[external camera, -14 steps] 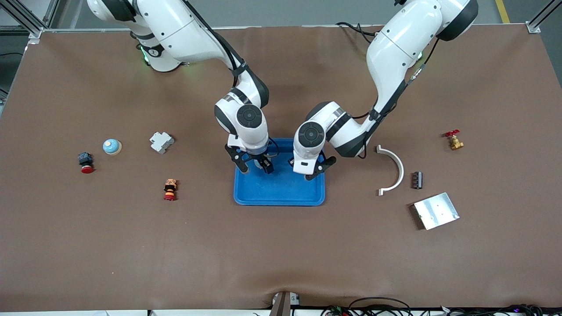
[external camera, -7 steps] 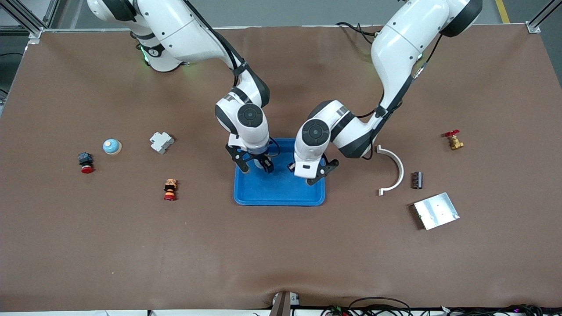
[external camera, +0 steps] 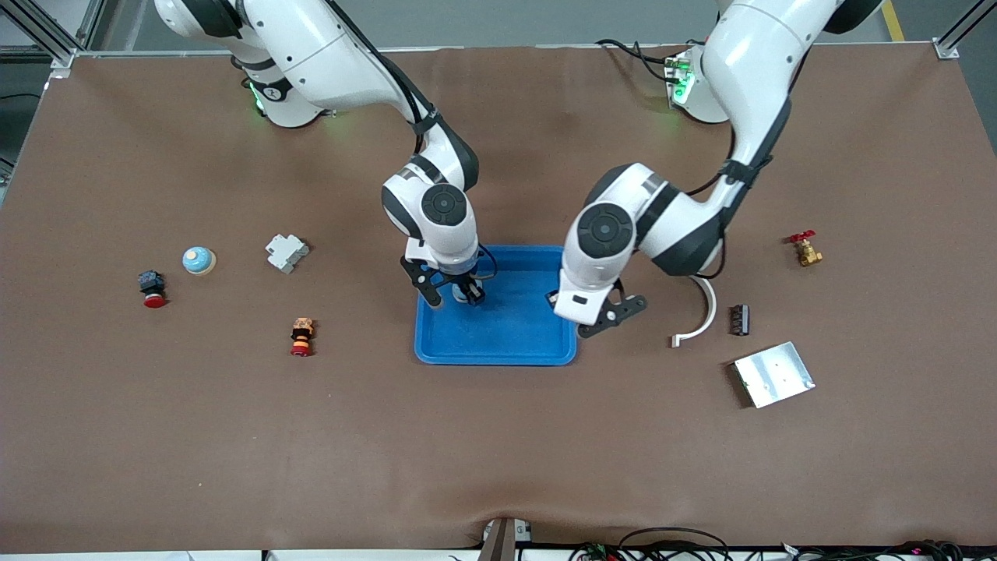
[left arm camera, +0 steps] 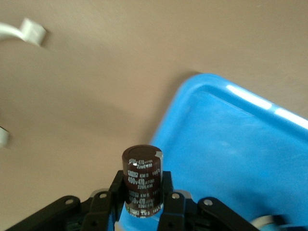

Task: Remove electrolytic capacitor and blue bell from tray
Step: 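Lift the bell and the capacitor out of the tray with both grippers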

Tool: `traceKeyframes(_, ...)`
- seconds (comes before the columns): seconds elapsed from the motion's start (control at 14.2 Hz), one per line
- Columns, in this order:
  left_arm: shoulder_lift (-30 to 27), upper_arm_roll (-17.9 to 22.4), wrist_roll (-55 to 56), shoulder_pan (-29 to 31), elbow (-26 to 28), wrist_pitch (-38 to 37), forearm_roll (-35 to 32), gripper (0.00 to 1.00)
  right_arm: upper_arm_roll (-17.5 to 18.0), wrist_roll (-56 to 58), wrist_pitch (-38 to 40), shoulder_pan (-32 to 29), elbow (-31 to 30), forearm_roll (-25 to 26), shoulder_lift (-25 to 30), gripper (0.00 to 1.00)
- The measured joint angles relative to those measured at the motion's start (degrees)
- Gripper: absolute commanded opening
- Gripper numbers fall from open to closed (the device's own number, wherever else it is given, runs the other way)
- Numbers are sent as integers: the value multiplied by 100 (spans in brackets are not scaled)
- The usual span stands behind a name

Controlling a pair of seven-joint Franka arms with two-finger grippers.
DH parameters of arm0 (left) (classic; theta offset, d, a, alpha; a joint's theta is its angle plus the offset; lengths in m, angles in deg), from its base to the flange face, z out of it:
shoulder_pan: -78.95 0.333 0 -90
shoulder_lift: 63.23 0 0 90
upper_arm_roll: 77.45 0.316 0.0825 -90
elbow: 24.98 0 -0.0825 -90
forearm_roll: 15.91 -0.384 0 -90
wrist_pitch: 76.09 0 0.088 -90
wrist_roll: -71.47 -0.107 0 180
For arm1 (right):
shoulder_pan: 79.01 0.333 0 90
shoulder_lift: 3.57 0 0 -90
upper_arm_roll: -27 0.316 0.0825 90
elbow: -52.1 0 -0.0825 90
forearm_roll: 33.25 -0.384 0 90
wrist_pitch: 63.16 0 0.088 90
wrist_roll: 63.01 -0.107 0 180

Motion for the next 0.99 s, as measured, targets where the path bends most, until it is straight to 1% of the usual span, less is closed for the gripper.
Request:
traceKeyframes(0.28, -455, -4, -1549, 635, 493, -110, -1, 0, -43, -3, 157, -28, 203, 0, 1, 0)
traceKeyframes(0.49, -791, -3, -2515, 1120, 957, -115, -2, 0, -83, 256, 725, -146, 335, 1, 121, 0)
traceKeyframes(0.7, -890, -3, -3169, 1442, 1262, -39, -2, 0, -93, 987, 1453, -424, 402, 1, 653, 0)
traceKeyframes(0.99, -890, -4, -3491, 1598, 1718, 510, -2, 0, -96, 2127, 2164, -937, 379, 1, 1440, 0)
